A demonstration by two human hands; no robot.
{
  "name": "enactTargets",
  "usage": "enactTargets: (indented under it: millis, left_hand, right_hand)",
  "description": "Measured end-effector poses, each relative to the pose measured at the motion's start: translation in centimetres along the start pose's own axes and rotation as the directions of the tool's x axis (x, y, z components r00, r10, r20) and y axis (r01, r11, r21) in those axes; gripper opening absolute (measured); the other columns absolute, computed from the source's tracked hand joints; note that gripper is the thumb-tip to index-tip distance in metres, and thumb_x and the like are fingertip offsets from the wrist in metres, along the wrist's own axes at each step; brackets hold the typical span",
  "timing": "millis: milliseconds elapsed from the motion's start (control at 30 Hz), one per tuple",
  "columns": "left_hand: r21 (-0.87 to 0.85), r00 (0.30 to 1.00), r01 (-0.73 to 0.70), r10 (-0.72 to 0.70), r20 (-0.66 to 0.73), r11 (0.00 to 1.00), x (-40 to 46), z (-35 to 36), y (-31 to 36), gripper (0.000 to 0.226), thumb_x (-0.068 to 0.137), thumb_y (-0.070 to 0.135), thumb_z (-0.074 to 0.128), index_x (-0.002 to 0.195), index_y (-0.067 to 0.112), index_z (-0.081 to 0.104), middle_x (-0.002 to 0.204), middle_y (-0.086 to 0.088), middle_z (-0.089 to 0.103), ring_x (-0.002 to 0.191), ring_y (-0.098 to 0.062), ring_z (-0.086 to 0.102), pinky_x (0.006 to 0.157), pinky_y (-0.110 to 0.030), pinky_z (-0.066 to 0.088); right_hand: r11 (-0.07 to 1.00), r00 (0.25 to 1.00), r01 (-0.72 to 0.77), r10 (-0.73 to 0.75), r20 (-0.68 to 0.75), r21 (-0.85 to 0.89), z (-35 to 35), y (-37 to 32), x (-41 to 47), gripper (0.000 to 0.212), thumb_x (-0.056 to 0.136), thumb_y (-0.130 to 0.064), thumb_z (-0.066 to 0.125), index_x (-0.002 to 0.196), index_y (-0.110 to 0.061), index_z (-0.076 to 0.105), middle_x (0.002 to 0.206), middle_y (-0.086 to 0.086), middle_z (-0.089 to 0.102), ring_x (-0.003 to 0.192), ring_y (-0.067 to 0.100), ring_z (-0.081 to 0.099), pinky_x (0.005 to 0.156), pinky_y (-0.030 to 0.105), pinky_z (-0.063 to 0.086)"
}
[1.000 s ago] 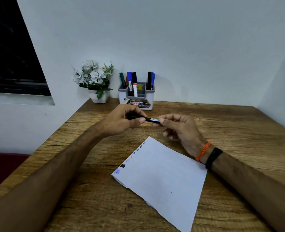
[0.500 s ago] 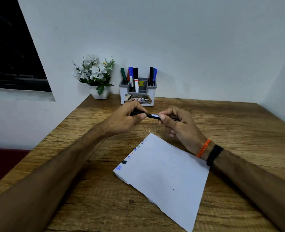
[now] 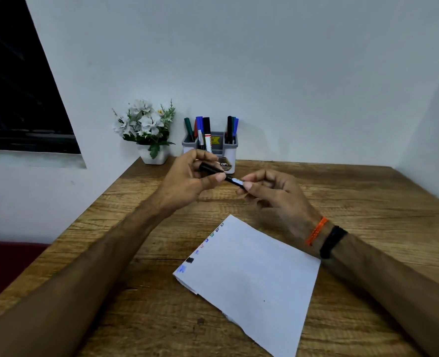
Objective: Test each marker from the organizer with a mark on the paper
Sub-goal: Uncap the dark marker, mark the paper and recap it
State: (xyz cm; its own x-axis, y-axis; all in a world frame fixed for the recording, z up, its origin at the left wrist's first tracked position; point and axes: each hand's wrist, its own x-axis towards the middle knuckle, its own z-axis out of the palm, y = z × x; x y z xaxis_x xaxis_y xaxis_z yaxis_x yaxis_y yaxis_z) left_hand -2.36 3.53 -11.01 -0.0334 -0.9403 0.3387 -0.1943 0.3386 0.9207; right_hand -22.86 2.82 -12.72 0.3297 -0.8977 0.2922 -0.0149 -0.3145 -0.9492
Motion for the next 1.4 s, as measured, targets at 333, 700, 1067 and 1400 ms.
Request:
enactTargets:
  millis: [333, 700, 1067, 1400]
  left_hand:
    - [-0.168, 0.996, -0.017, 0.001, -0.091, 0.986, -0.6, 2.1, 1.8, 0.072, 0.058, 0.021, 0.080, 0.121, 0.011, 0.047, 0.093, -0.010, 0.074, 0.089, -0.023, 0.073, 0.081, -0.035, 0.058]
    - [0.106, 0.997, -0.039, 0.046, -0.064, 0.994, -0.1, 1.1, 0.3, 0.058, 0.075, 0.044, 0.070, 0.121, 0.014, 0.052, 0.109, -0.004, 0.071, 0.101, -0.016, 0.068, 0.093, -0.042, 0.054]
    - [0.918, 0.964, 0.127, -0.265, -0.025, 0.376, 2.8, -1.4, -6.3, 0.084, 0.088, 0.075, 0.021, 0.151, 0.020, 0.028, 0.161, -0.009, 0.019, 0.148, -0.029, 0.014, 0.120, -0.050, 0.011]
    - [0.931, 0.962, 0.124, -0.271, -0.028, 0.344, 3.3, -1.6, -7.2, 0.084, 0.087, 0.077, 0.017, 0.151, 0.023, 0.026, 0.162, -0.008, 0.015, 0.149, -0.027, 0.010, 0.120, -0.049, 0.007]
  right_hand:
    - [0.941, 0.966, 0.255, -0.240, 0.093, -0.222, 0.9, -2.1, -0.6, 0.092, 0.080, 0.002, 0.075, 0.147, -0.044, 0.030, 0.081, 0.000, 0.071, 0.072, 0.016, 0.073, 0.068, 0.024, 0.056]
    - [0.876, 0.934, 0.352, -0.351, 0.065, -0.329, 0.2, -2.4, 0.6, 0.075, 0.084, -0.008, 0.075, 0.143, -0.039, 0.042, 0.075, 0.004, 0.070, 0.070, 0.026, 0.069, 0.070, 0.032, 0.060]
    - [0.820, 0.893, 0.309, -0.425, -0.150, -0.482, -1.1, -3.4, 9.7, 0.075, 0.080, -0.014, 0.080, 0.142, -0.035, 0.043, 0.077, 0.002, 0.074, 0.069, 0.015, 0.073, 0.078, 0.035, 0.061]
    - [0.727, 0.833, 0.308, -0.518, -0.196, -0.613, -0.4, -3.2, 16.4, 0.076, 0.080, -0.014, 0.078, 0.144, -0.030, 0.041, 0.077, -0.008, 0.070, 0.063, 0.008, 0.070, 0.083, 0.037, 0.060]
